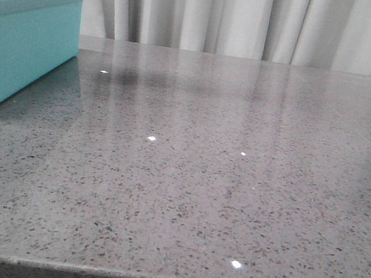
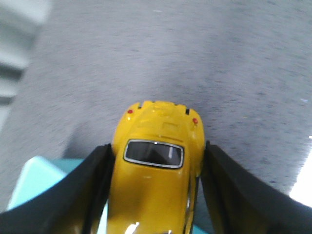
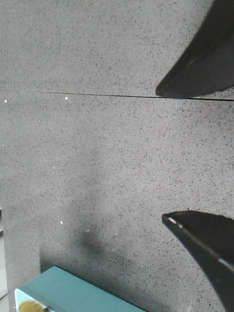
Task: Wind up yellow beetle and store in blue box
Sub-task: 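Lift the beetle with the left gripper and carry it over the blue box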
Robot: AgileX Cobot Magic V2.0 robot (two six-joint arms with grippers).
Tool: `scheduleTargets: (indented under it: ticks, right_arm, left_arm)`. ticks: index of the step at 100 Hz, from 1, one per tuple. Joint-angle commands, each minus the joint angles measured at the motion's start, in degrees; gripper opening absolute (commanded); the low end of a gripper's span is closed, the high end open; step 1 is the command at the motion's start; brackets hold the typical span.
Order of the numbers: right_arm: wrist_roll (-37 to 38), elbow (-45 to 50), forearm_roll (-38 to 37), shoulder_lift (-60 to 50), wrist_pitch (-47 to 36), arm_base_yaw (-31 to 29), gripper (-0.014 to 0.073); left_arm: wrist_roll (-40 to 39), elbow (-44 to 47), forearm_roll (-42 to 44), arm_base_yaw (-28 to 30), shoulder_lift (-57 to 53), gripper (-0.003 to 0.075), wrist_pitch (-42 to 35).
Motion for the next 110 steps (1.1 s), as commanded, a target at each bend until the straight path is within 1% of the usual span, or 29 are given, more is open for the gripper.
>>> scheduleTargets:
  ticks: [1, 18, 32, 43, 56, 81, 101, 110]
  right_arm:
    - [-0.5, -1.4, -0.7, -0.8, -3.5, 0.1, 0.0498]
    - [-0.5, -1.4, -0.7, -0.8, -3.5, 0.1, 0.0498]
    - [-0.5, -1.4, -0.7, -0.8, -3.6, 0.1, 0.0498]
    - [-0.5, -1.4, -0.7, -0.8, -3.6, 0.1, 0.0498]
    - [-0.5, -1.4, -0.7, -0.8, -3.6, 0.1, 0.0498]
    - [-0.5, -1.4, -0.6, -0.8, -3.6, 0.1, 0.0498]
    - [-0.5, -1.4, -0.3, -0.8, -3.5, 0.1, 0.0498]
    - [-0.5, -1.4, -0.1, -0.8, -3.5, 0.1, 0.0498]
  left_arm:
    - [-3.7, -2.9, 1.0, 2.7, -4.1, 0.0242, 1.0]
    - [-11.5, -2.5, 0.6, 9.8, -4.9, 0.0242, 1.0]
    - [-12.6, 1.2, 0.3, 14.5, -4.9, 0.0242, 1.0]
    - [-12.7, 6.1, 0.3, 16.7, -4.9, 0.0242, 1.0]
    - [-12.7, 12.4, 0.3, 17.8, -4.9, 0.0242, 0.0]
    - [-12.7, 23.4, 0.9, 17.8, -4.9, 0.0242, -7.0]
    - [-12.7, 28.2, 1.0, 17.8, -4.9, 0.0244, -11.1]
    - [-12.7, 29.3, 1.0, 17.8, -4.9, 0.0244, -11.7]
